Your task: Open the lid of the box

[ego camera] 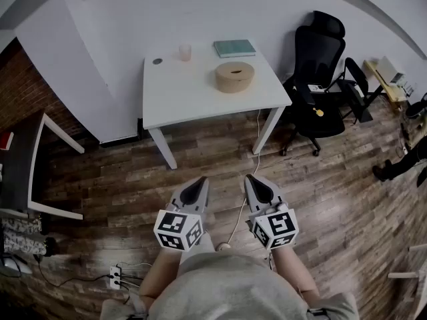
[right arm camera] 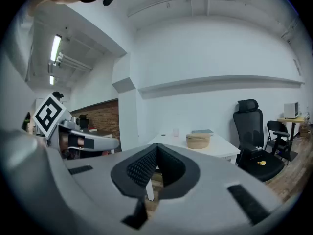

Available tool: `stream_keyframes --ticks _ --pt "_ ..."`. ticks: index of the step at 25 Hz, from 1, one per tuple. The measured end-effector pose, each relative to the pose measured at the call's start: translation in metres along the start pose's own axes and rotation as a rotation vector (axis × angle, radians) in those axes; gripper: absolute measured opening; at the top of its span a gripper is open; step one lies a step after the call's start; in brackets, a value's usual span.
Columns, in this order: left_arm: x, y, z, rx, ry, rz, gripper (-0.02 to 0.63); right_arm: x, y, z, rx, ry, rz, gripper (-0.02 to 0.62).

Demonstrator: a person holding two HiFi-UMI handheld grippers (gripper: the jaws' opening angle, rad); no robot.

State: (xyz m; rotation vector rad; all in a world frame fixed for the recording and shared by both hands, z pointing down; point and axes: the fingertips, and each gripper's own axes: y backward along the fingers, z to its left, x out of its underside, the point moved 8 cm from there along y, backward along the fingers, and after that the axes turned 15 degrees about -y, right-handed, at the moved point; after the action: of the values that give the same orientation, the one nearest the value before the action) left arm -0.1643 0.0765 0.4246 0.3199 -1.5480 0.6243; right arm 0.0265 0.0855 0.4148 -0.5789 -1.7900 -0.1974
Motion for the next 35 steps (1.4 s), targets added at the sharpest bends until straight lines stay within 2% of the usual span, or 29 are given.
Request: stream_keyframes --ticks 5,11,17,35 --pt "0.015 0.035 -0.043 -0.033 0.015 0.019 0.008 0.008 0.049 0.004 -0.004 -0.010 -0.010 0.000" --pt "0.014 0.047 -0.055 -0.065 -0.008 0.023 0.008 0.012 0.074 0.004 -0.005 -0.021 -0.020 0.000" --pt "0.010 0.038 -0.059 -0.063 -0.008 0.011 0.006 0.012 0.078 -0.001 -0.006 -0.010 -0.036 0.000" --pt "0.008 0.017 -0.079 -0.042 -0.022 0.033 0.008 0.009 0.084 -0.022 -0.037 -0.068 -0.038 0.002"
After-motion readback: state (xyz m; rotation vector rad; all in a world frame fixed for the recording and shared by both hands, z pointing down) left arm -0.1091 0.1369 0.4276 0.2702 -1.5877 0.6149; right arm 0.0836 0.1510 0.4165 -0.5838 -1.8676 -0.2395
